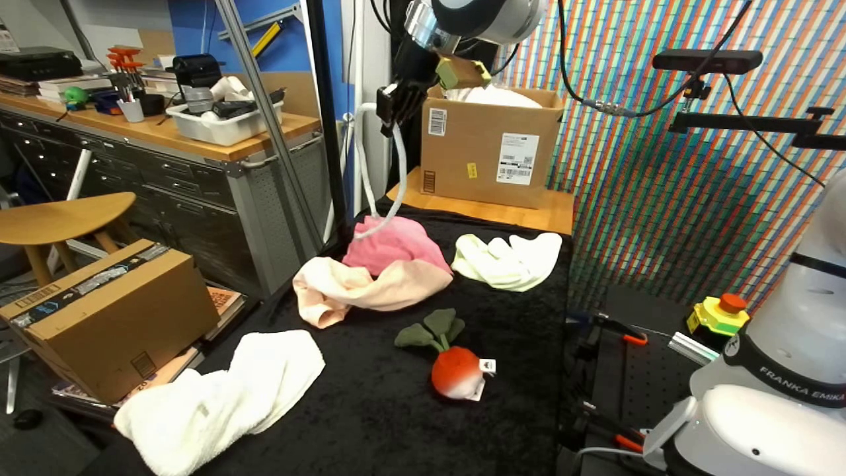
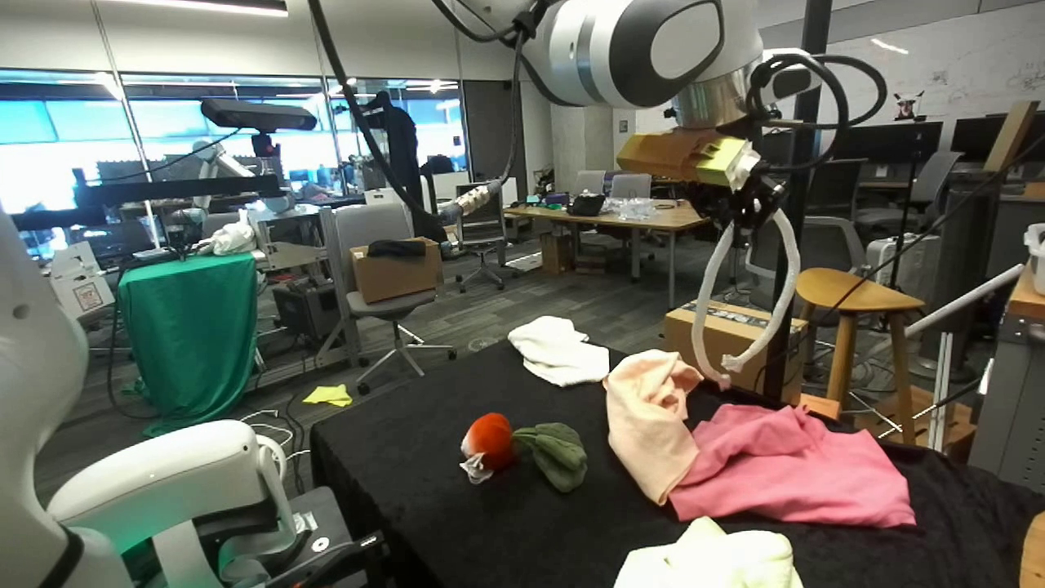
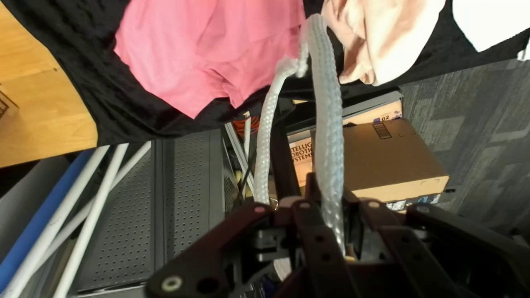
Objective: Put the rope, clothes and the stuffed object on top of each other
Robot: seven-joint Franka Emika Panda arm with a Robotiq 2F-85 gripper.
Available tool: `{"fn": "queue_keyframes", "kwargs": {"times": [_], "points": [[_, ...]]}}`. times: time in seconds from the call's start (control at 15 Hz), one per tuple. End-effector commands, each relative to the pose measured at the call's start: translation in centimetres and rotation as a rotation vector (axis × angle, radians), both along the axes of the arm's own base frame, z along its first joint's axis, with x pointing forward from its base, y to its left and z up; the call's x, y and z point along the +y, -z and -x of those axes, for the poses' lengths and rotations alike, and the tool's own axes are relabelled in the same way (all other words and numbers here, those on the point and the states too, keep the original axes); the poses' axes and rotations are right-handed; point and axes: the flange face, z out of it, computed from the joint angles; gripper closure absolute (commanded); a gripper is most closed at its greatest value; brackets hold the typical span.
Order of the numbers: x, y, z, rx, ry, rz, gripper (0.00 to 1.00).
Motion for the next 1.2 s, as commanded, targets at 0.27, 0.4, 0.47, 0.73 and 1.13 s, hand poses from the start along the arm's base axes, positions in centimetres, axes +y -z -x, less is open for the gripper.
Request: {"fn": "queue_keyframes", "kwargs": {"times": [0.27,0.4,0.47,0.73,1.13], "points": [[-7.3,-2.7,7.3,0.178,0.023,-0.04,0.93],[-9.0,-2.9,9.2,0.253,0.016,-0.065,0.92],[-9.9,-2.9,10.2,0.292,0.006,-0.082,0.92],[-12.0,-1.0,11.9,0.399,0.018,-0.107,0.92],[-15.1,6.7,11.4,0.473,0.117,-0.105,0.92]]}}
